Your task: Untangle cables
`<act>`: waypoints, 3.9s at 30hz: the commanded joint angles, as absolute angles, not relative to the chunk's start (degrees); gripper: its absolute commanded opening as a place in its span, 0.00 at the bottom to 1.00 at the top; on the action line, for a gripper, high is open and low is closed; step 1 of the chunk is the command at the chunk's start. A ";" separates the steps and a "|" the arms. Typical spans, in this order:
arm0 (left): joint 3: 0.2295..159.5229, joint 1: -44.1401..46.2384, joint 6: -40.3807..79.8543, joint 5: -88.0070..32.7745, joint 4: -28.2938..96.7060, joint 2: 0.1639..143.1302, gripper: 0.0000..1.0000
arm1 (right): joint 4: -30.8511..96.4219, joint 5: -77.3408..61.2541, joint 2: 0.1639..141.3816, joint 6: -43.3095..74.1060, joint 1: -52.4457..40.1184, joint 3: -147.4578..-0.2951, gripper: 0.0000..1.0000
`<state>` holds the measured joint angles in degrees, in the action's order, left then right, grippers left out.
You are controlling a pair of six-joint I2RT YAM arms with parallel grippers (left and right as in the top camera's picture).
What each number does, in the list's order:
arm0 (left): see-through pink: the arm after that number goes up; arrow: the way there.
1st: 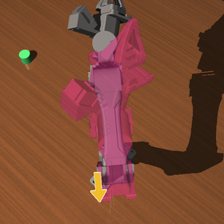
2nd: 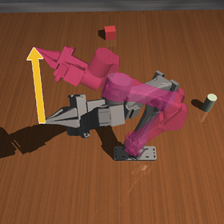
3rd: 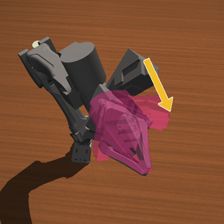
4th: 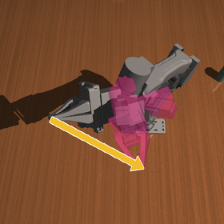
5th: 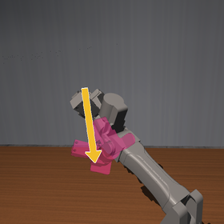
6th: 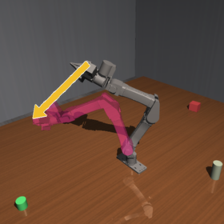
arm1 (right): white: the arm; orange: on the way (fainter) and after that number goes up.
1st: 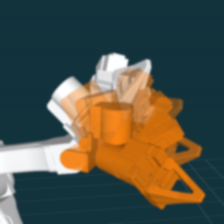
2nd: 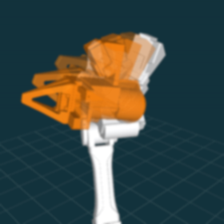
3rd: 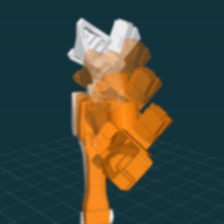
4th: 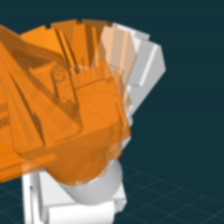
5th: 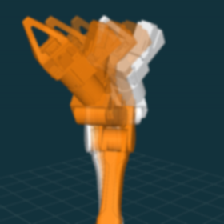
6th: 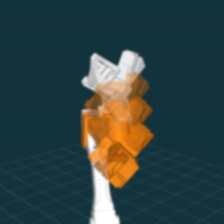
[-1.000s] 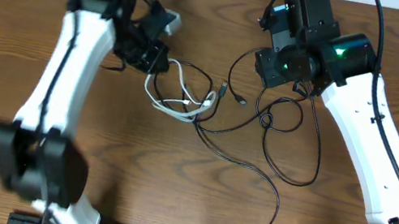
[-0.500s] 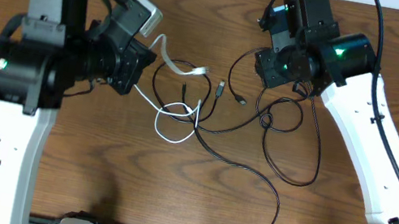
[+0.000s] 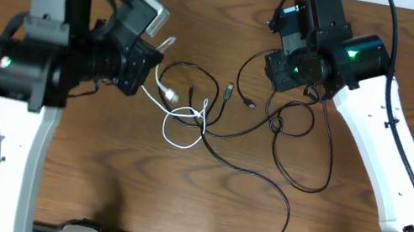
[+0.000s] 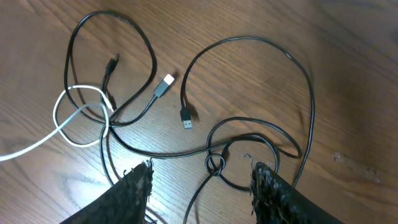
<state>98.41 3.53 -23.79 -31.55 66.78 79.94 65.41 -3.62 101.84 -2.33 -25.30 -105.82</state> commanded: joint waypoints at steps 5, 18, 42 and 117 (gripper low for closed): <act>99.35 5.52 -23.29 -32.34 65.84 89.38 0.07 | 65.49 -3.57 102.32 -2.85 -25.17 -106.72 0.49; 99.35 5.82 -20.36 -25.61 63.68 95.35 0.81 | 67.02 -8.99 102.32 -3.53 -25.26 -106.72 0.62; 99.02 -10.46 -8.58 -23.57 61.14 95.26 0.83 | 67.81 -20.43 112.88 -7.35 -31.88 -106.37 0.63; 98.59 -7.51 -12.60 -32.62 61.52 96.77 0.82 | 53.69 -10.04 127.79 -10.07 -42.61 -106.50 0.68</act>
<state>98.39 -7.60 -12.03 -31.64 61.43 96.27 54.28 -15.84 127.59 -13.21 -41.21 -105.80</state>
